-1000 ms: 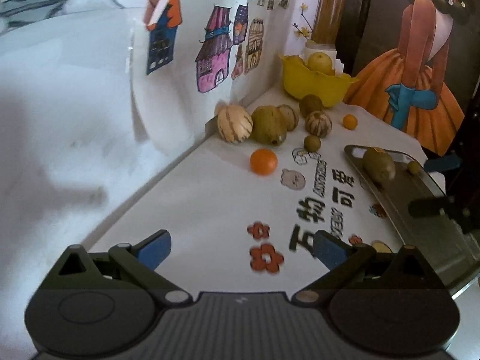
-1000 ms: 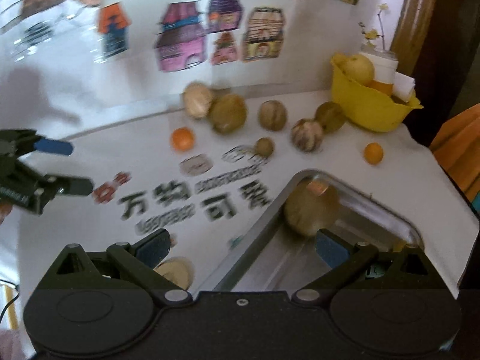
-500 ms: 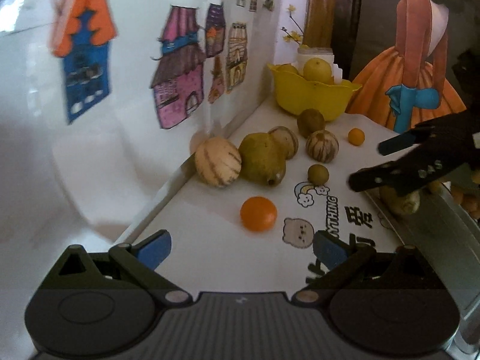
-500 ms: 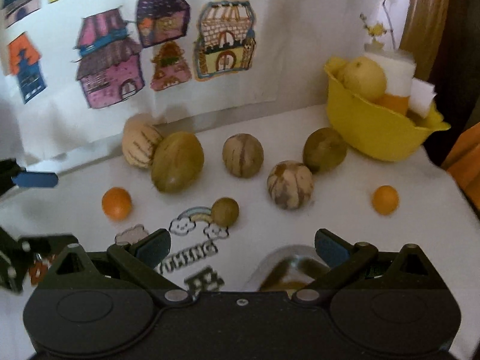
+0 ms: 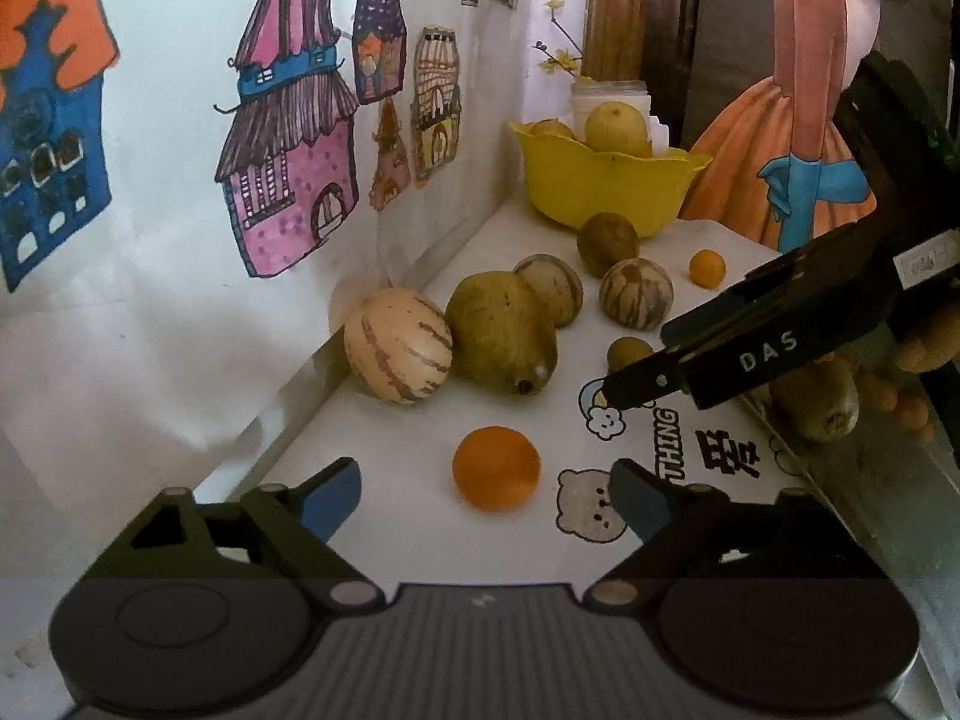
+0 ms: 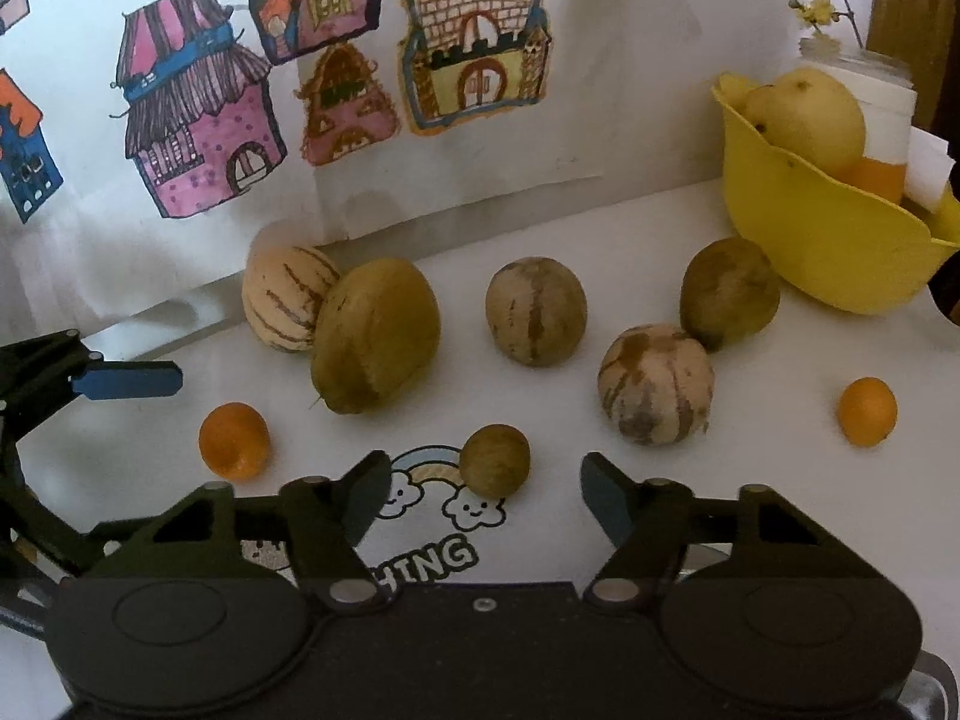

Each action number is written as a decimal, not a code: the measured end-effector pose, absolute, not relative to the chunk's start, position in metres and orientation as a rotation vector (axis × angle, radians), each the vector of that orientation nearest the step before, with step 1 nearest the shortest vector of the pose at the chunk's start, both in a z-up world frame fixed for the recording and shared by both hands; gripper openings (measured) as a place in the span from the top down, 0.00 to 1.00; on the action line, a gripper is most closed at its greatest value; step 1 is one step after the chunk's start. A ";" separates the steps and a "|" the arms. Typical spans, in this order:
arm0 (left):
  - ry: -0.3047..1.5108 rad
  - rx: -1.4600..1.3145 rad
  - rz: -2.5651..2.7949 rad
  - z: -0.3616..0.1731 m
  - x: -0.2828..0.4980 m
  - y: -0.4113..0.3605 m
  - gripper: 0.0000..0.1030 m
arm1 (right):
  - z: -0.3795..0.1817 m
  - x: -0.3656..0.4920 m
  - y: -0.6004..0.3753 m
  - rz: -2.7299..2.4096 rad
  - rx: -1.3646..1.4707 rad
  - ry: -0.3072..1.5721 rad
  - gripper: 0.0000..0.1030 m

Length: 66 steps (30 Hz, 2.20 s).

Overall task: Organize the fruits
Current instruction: 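Grasp the orange with the left tool while the right tool grasps another small round fruit, then lower the orange and small fruit into the metal tray and open both tools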

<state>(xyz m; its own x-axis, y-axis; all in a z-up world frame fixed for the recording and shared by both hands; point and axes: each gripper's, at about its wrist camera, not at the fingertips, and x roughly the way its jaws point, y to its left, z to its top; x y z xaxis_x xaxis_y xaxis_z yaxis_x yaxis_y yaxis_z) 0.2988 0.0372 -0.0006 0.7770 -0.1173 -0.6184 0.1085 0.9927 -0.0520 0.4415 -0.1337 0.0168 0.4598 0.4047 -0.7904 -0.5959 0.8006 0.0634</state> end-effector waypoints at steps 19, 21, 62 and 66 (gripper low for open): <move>0.697 -0.074 -0.157 -0.005 0.310 0.038 0.52 | 0.008 0.445 -0.129 0.608 -0.231 0.876 0.67; 0.696 -0.076 -0.156 -0.005 0.310 0.038 0.56 | 0.007 0.444 -0.129 0.601 -0.231 0.871 0.70; 0.623 -0.180 -0.296 0.034 0.262 -0.061 0.66 | 0.092 0.325 -0.281 0.466 -0.069 0.706 0.72; 0.626 -0.166 -0.317 0.030 0.262 -0.081 0.66 | 0.085 0.317 -0.305 0.432 -0.051 0.712 0.72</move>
<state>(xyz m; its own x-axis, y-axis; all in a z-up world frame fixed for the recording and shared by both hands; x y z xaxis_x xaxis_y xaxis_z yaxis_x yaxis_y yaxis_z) 0.2620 -0.0809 0.0304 0.7645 -0.3399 -0.5478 0.2404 0.9387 -0.2470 0.3169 -0.3046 0.0853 0.6730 0.3668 -0.6423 -0.4008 0.9107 0.1001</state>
